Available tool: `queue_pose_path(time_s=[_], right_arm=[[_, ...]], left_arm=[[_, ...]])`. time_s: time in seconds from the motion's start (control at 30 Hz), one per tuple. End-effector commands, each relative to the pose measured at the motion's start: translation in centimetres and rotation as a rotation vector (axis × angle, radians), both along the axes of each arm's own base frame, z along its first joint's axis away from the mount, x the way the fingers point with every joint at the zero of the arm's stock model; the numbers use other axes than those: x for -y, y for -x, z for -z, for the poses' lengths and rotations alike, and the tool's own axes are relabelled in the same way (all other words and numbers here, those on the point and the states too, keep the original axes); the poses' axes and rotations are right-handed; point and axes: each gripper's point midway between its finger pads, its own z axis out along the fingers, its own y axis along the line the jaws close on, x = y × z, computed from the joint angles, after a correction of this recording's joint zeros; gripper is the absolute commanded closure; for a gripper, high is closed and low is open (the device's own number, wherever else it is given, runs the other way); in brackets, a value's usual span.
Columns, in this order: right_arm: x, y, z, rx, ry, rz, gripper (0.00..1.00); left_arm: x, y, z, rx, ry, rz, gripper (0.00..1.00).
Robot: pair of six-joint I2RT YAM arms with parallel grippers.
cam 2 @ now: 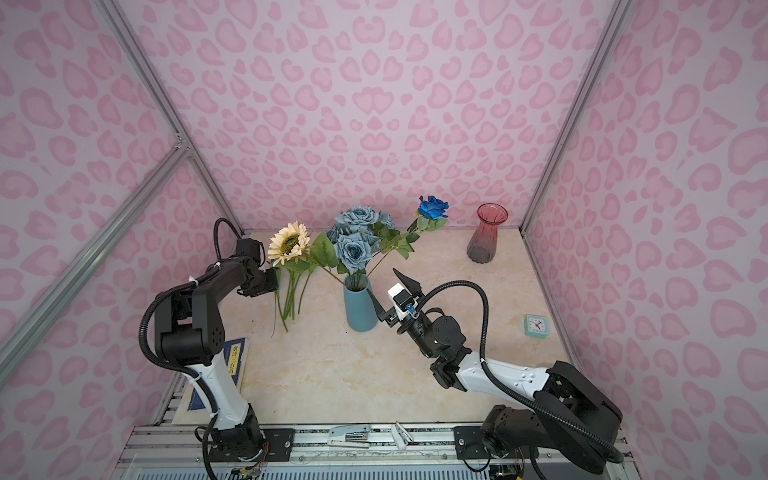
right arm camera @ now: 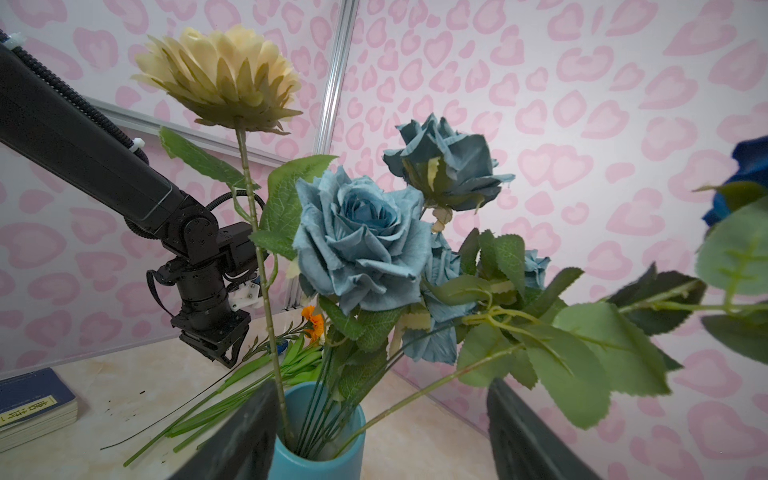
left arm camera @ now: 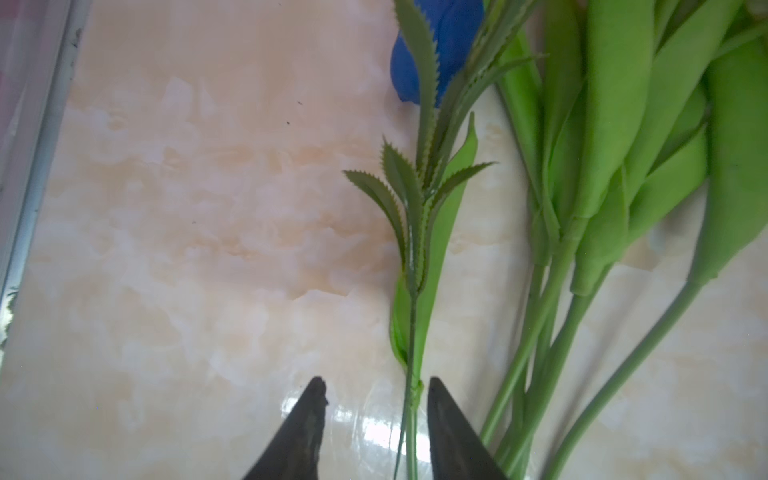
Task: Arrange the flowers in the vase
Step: 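Release the sunflower and move the left gripper back to the lying flowers, then grasp the orange marigold stem with the left gripper and lift it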
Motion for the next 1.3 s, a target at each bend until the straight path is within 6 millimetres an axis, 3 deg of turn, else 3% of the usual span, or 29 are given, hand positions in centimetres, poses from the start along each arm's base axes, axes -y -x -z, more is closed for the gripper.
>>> queue_pose_path(time_s=[0.0, 0.33, 0.57, 0.77, 0.97, 1.07, 1.27], right_arm=[[0.4, 0.1, -0.5, 0.023, -0.017, 0.016, 0.22], [0.7, 0.3, -0.3, 0.017, -0.010, 0.022, 0.22], [0.8, 0.3, -0.6, 0.030, -0.018, 0.024, 0.22], [1.0, 0.3, -0.7, 0.034, -0.016, 0.033, 0.22], [1.0, 0.3, -0.7, 0.034, -0.014, 0.036, 0.22], [0.9, 0.2, -0.7, 0.035, -0.012, 0.038, 0.22], [0.8, 0.0, -0.8, 0.035, -0.019, 0.036, 0.22]], left_arm=[[0.2, 0.7, 0.8, -0.059, -0.005, 0.023, 0.68], [0.6, 0.9, 2.6, -0.112, -0.017, 0.030, 0.78], [0.4, 1.0, 3.3, -0.133, -0.031, 0.022, 0.92], [0.1, 1.0, 2.8, -0.117, -0.048, 0.007, 0.97], [-0.3, 0.9, -1.3, -0.015, -0.076, -0.024, 0.97], [-0.1, 0.8, -5.1, 0.083, -0.067, -0.041, 0.97], [0.8, 2.0, -15.0, 0.375, -0.042, -0.087, 0.97]])
